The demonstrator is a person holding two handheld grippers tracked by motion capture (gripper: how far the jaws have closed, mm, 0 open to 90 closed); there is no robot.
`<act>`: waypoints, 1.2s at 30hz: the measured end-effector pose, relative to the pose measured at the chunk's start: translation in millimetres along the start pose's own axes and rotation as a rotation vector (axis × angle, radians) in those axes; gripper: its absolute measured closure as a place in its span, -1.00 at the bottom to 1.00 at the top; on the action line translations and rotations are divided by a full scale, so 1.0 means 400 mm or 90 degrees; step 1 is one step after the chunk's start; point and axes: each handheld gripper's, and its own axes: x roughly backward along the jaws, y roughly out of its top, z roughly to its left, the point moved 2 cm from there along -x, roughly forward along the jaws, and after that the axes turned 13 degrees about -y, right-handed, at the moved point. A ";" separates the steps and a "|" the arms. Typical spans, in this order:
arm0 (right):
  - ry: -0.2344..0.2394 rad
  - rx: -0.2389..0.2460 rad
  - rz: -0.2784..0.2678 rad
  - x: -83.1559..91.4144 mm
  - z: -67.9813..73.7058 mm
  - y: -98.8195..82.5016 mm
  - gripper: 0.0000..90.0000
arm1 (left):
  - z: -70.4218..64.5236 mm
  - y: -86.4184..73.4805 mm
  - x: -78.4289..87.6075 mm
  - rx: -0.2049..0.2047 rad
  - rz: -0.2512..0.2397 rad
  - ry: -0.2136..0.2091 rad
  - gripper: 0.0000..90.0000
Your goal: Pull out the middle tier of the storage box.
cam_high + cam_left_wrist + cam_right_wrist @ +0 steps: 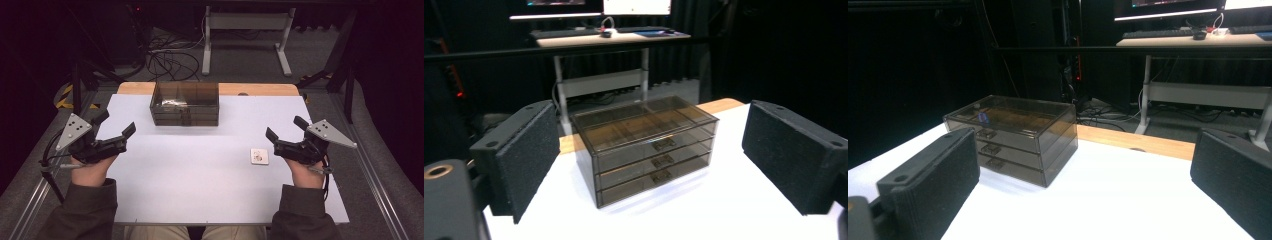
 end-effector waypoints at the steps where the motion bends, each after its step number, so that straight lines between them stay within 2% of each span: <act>1: 0.002 0.002 0.002 -0.001 0.000 -0.001 -1.00 | -0.003 -0.001 -0.003 0.003 0.000 0.006 -0.80; 12: -0.015 0.003 0.001 0.001 -0.004 0.000 -1.00 | -0.037 -0.016 -0.039 0.006 0.004 0.019 -0.79; 21: -0.035 0.001 -0.013 0.006 -0.006 0.003 -0.98 | -0.058 -0.038 -0.069 0.026 0.005 0.041 -0.75; 26: -0.039 0.001 -0.009 0.004 -0.004 0.001 -0.98 | -0.068 -0.051 -0.085 0.036 0.008 0.056 -0.73; 31: -0.052 -0.002 -0.009 0.006 -0.005 0.003 -0.95 | -0.079 -0.064 -0.108 0.041 0.015 0.089 -0.73; 32: -0.061 -0.003 -0.010 0.007 -0.004 0.004 -0.94 | -0.081 -0.071 -0.119 0.046 0.015 0.112 -0.73; 36: -0.070 -0.001 -0.015 0.008 -0.007 0.004 -0.94 | -0.086 -0.085 -0.135 0.055 0.012 0.126 -0.71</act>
